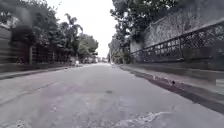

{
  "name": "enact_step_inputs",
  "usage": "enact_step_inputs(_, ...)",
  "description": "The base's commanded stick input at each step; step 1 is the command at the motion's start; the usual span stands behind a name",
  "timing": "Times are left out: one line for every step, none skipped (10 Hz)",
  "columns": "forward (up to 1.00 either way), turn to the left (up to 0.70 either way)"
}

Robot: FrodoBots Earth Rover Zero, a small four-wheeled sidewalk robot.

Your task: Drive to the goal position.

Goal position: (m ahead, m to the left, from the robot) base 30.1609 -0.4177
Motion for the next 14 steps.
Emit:
enact_step_inputs(1.0,0.0)
enact_step_inputs(1.0,0.0)
enact_step_inputs(1.0,0.0)
enact_step_inputs(1.0,0.0)
enact_step_inputs(1.0,0.0)
enact_step_inputs(1.0,0.0)
enact_step_inputs(1.0,0.0)
enact_step_inputs(1.0,0.0)
enact_step_inputs(1.0,0.0)
enact_step_inputs(1.0,0.01)
enact_step_inputs(1.0,0.03)
enact_step_inputs(1.0,0.03)
enact_step_inputs(1.0,0.03)
enact_step_inputs(1.0,0.03)
